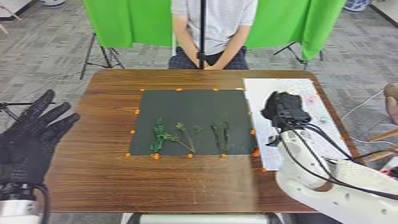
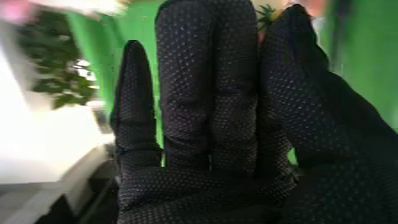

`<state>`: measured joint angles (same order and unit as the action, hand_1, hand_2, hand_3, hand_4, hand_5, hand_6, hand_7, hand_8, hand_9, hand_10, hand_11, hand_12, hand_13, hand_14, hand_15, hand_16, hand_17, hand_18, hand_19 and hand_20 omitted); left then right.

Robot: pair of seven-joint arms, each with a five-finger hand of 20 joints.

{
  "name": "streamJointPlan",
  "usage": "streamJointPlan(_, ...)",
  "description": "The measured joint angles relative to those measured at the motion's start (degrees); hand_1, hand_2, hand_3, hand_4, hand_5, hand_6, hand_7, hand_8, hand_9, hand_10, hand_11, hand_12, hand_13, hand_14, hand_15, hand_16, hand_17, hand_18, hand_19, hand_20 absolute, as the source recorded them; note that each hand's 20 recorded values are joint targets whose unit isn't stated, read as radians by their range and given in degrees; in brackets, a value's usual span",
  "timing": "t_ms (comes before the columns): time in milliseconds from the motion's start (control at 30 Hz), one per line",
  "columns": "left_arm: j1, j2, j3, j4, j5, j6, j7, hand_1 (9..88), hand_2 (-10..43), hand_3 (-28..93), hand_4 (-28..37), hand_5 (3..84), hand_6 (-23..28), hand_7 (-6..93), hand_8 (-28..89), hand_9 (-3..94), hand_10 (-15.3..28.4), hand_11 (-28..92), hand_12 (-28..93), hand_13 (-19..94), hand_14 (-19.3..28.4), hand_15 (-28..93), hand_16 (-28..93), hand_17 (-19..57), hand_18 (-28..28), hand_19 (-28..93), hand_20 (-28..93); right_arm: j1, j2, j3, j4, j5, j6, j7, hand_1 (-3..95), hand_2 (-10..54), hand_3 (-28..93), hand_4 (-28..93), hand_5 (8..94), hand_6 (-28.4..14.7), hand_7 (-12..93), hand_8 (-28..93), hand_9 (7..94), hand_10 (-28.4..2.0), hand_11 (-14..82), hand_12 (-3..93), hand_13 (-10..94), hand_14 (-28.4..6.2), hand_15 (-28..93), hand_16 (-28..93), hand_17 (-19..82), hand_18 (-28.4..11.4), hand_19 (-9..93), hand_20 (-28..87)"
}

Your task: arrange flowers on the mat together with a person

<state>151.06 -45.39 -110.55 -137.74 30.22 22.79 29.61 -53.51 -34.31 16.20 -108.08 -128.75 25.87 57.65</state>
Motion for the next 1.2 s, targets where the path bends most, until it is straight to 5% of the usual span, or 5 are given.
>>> streamJointPlan(233,-1.28,-1.06,-0.80,-1.14,2.67,-1.17,-1.55,17.2,7.9,74,-28.3,30.7,4.2,9.0,-8,30.3,14.7,16,12,21,22.4,44,-5,-8.9,18.3,39,18,12.55,-8.42,-8.89,2.99,2.49,-1.21,-7.77,56.2,-9.5,63,-28,85.6,5.0,20,0,93.0,-5.8,10.5,34.3,78,-3.2,44,30,28,-15.7,68,9)
streamJointPlan(533,-5.41,-2.24,-0.71,-0.84,2.61,-4.24,-2.63,17.3,7.9,74,-28.3,30.7,4.2,9.1,-8,30.3,14.9,16,12,21,22.5,44,-5,-8.8,18.4,40,18,23.86,-25.93,-17.40,13.73,8.98,-4.91,-15.01,55.9,-9.5,62,-28,85.0,5.3,20,-1,91.6,-6.0,12.3,34.6,76,-3.3,45,30,27,-15.7,68,9)
streamJointPlan(900,-7.75,-2.49,-0.98,-0.77,3.65,-5.09,-3.07,17.3,7.8,74,-28.3,30.7,4.3,9.2,-8,30.5,14.9,16,12,22,22.5,45,-5,-8.7,18.7,40,19,36.38,-40.02,-36.25,17.05,14.29,-2.88,-12.48,55.6,-9.5,61,-28,84.3,6.6,20,-2,90.0,-6.2,15.3,33.0,76,-3.8,47,28,26,-15.7,67,10)
streamJointPlan(1100,-8.46,-3.29,-1.81,-1.03,4.55,-5.54,-5.81,17.4,7.8,74,-28.3,30.7,4.3,9.2,-8,30.5,14.9,16,12,22,22.5,45,-6,-8.7,18.9,40,19,35.70,-43.62,-37.06,19.77,15.17,-3.26,-13.13,55.3,-9.5,59,-28,83.2,6.8,19,-3,88.9,-6.3,18.4,32.0,76,-4.4,49,25,26,-15.5,67,10)
streamJointPlan(1200,-7.51,-2.82,-1.71,-1.17,4.16,-5.12,-3.97,17.5,7.7,74,-28.3,30.6,4.2,9.2,-8,30.5,14.9,17,12,22,22.5,45,-6,-8.7,18.9,40,19,35.72,-44.49,-38.43,20.71,15.83,-3.23,-13.43,55.8,-9.5,57,-28,82.7,6.9,18,-3,88.3,-6.4,20.1,30.7,76,-4.6,50,23,26,-15.4,67,10)
